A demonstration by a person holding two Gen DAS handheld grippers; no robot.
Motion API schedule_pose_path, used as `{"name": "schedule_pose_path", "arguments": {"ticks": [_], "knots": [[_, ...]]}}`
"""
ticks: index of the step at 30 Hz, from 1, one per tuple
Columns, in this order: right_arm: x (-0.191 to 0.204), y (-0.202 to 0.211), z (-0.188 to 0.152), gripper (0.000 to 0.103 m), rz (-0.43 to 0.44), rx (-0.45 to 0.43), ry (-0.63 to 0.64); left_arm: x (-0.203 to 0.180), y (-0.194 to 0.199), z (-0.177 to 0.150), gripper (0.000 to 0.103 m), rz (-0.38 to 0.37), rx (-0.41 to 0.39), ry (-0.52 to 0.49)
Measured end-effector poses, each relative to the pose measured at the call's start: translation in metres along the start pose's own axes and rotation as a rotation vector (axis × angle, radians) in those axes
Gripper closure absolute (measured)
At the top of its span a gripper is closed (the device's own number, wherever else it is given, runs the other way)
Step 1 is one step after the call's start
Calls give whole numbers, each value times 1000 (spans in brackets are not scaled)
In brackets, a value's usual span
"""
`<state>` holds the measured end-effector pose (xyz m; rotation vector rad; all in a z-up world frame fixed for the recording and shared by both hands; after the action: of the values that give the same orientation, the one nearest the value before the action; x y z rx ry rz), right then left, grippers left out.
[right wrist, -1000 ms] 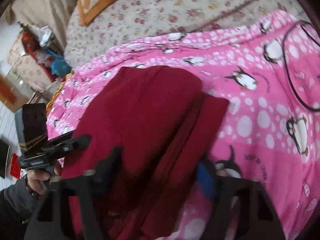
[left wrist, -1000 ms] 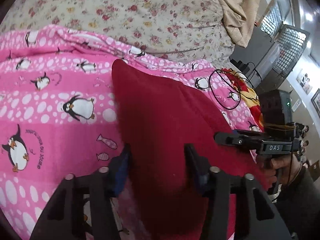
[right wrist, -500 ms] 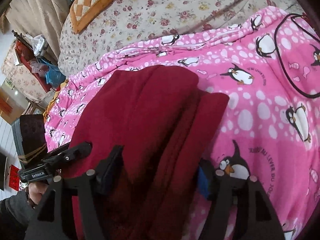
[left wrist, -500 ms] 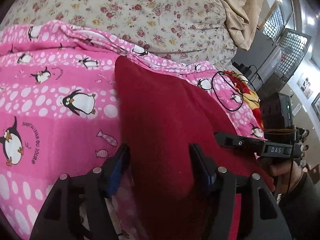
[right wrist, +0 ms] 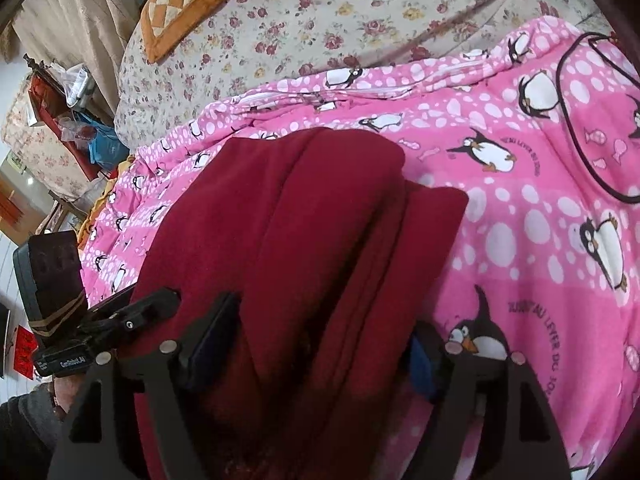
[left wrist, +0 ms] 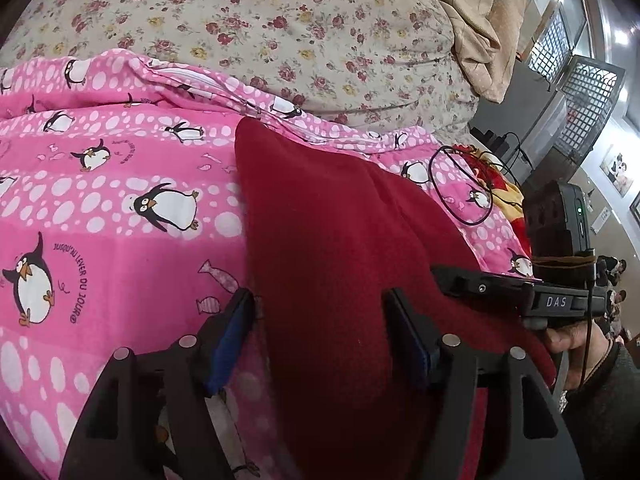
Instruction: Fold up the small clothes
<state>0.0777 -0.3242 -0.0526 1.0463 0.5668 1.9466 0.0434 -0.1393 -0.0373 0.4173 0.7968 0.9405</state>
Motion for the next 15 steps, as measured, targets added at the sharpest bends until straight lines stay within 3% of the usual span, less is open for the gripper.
{"name": "schedule_pose_path", "arguments": {"ticks": [7,12,13,15], "knots": [[4,3,-3,26,-51,-42,40,1,0,0,56,-4,0,8],[7,8,-5,38,-71,-57,51,0,-1,0,57,5,-2,3],[8,9,-5,39,-71,-62,47,0,-1,0,58,4,-2,-1],[9,11,-5,50,-62,-68,33,-4,1,0,75,-14,-7,-8]]}}
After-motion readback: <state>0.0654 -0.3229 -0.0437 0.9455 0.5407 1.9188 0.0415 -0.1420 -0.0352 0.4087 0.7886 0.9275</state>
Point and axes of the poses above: each gripper's, at about its wrist camera, not at the fingertips, and y roughly against the way its jaws point, x to its left, z to its top, the point moved 7 cm from there along -y, roughly the way its jaws point
